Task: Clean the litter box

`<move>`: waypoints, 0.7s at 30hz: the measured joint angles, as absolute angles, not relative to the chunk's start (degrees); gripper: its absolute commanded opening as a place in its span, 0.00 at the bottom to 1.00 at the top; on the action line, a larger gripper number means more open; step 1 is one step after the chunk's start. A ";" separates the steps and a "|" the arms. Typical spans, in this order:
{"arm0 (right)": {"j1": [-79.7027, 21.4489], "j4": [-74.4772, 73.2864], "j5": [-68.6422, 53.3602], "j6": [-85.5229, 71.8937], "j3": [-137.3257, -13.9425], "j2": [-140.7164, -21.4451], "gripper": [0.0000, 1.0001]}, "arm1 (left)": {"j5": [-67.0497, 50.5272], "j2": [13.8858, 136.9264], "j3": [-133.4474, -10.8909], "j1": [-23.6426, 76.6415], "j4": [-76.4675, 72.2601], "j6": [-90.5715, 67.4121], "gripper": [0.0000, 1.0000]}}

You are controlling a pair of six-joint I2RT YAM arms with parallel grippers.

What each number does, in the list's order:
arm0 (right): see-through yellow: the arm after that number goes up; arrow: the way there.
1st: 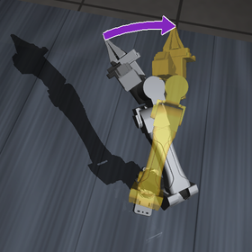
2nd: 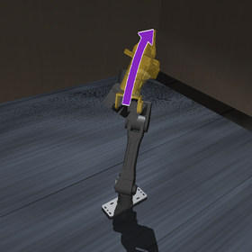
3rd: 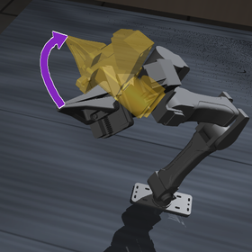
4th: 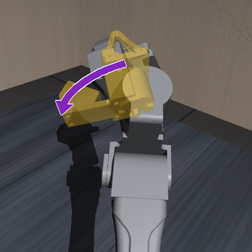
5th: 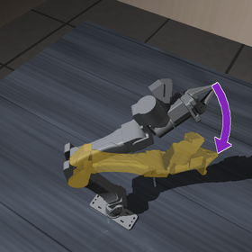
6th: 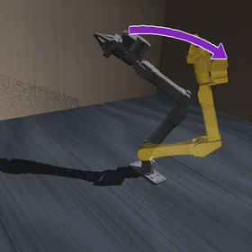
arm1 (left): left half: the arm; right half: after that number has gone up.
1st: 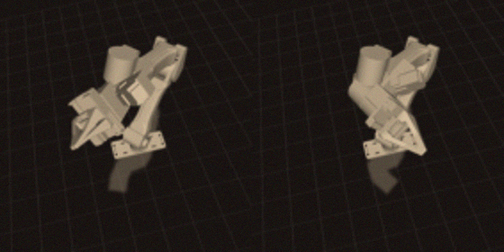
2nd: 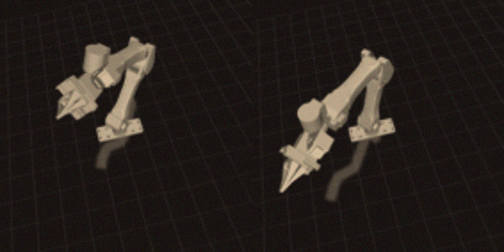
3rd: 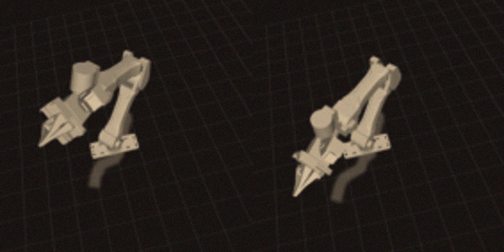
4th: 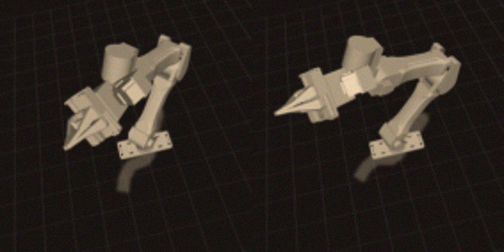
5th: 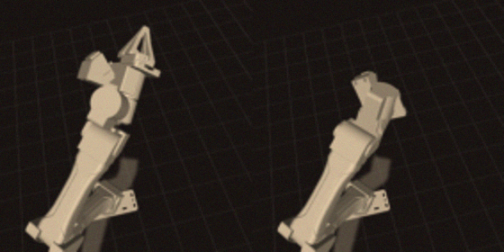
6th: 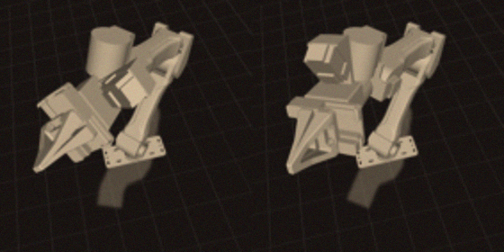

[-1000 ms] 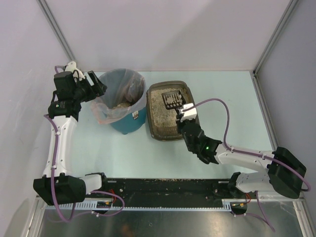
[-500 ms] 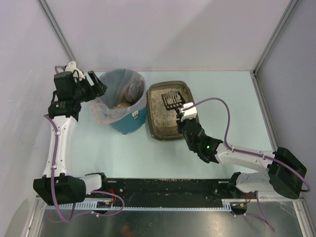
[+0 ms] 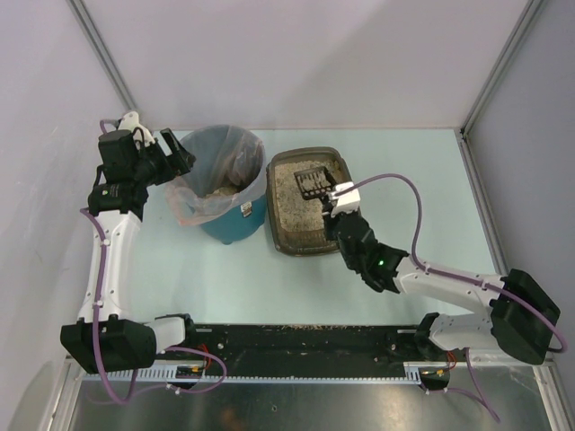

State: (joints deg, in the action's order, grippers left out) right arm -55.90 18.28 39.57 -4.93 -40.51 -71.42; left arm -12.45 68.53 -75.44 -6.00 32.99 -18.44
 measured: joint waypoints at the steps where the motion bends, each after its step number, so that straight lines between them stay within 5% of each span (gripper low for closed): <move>1: -55.07 17.32 38.02 -6.11 -40.45 -71.02 0.00 | -12.45 68.53 -75.44 -6.00 32.99 -18.44 0.88; 21: -58.63 13.87 36.64 -8.56 -41.12 -71.02 0.00 | -12.49 68.73 -75.18 -6.00 32.12 -18.46 0.87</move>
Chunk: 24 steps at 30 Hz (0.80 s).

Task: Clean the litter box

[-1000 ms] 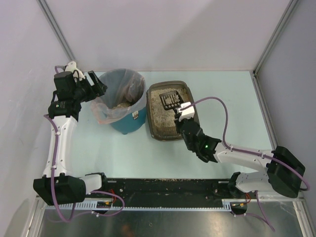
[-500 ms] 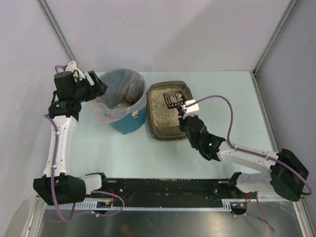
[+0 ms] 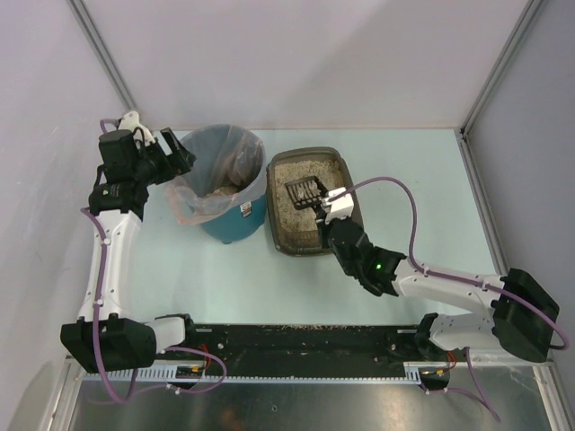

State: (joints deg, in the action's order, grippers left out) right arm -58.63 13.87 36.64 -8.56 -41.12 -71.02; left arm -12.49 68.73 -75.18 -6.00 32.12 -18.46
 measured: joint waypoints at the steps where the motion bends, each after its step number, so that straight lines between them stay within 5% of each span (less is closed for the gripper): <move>1: -58.30 13.28 36.62 -9.08 -41.17 -70.94 0.00 | -12.49 68.75 -75.11 -6.00 32.01 -18.46 0.87; 15: -56.53 10.04 41.63 -5.85 -42.11 -65.80 0.00 | -11.88 68.79 -73.71 -6.02 29.54 -17.93 0.78; 24: -60.93 7.64 45.17 -1.30 -53.32 -65.45 0.00 | -11.18 68.55 -70.28 -5.67 30.13 -17.96 0.74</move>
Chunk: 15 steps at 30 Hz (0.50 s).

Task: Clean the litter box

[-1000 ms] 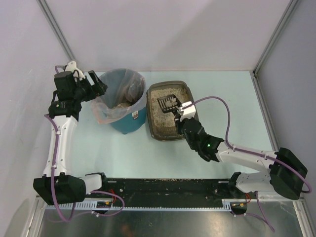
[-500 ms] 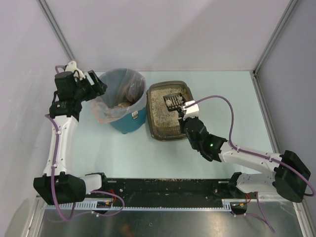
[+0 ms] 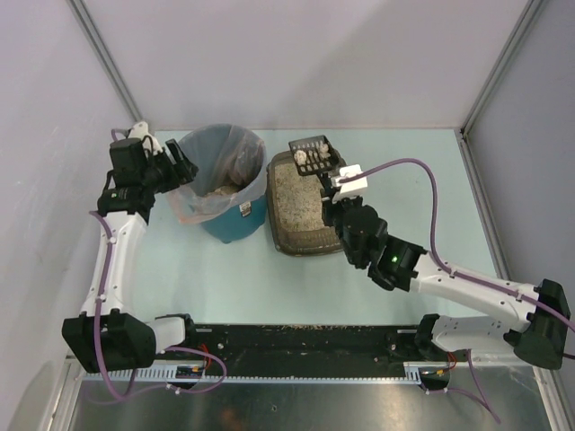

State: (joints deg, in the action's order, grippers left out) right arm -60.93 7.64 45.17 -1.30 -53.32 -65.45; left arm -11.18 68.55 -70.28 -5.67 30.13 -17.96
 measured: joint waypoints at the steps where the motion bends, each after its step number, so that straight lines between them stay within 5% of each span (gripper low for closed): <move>1: -61.10 7.84 45.21 -0.62 -54.33 -65.54 0.00 | -11.16 68.60 -69.84 -5.48 30.61 -17.96 0.74; 15: -62.19 11.55 36.86 10.31 -66.50 -75.40 0.00 | -8.64 68.58 -68.73 -5.39 31.46 -17.28 0.30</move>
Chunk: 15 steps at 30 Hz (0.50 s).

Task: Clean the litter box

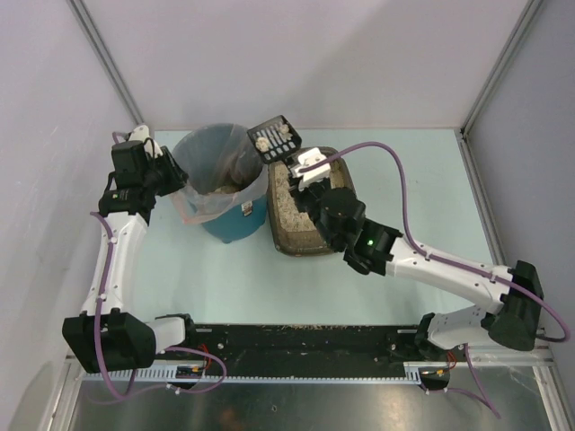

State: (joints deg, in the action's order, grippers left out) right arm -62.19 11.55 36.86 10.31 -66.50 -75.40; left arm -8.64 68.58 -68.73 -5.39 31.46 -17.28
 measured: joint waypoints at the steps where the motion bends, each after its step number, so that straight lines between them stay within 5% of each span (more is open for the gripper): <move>1: -62.19 11.64 35.99 11.20 -67.40 -76.51 0.00 | -8.47 68.55 -68.73 -5.39 31.48 -17.06 0.28; 9: -62.22 12.01 30.37 17.76 -71.00 -80.62 0.00 | -7.22 68.20 -68.69 -5.37 31.99 -17.98 0.01; 15: -62.70 12.82 27.11 26.06 -72.38 -82.48 0.00 | -8.54 68.03 -68.69 -4.75 31.77 -17.50 0.00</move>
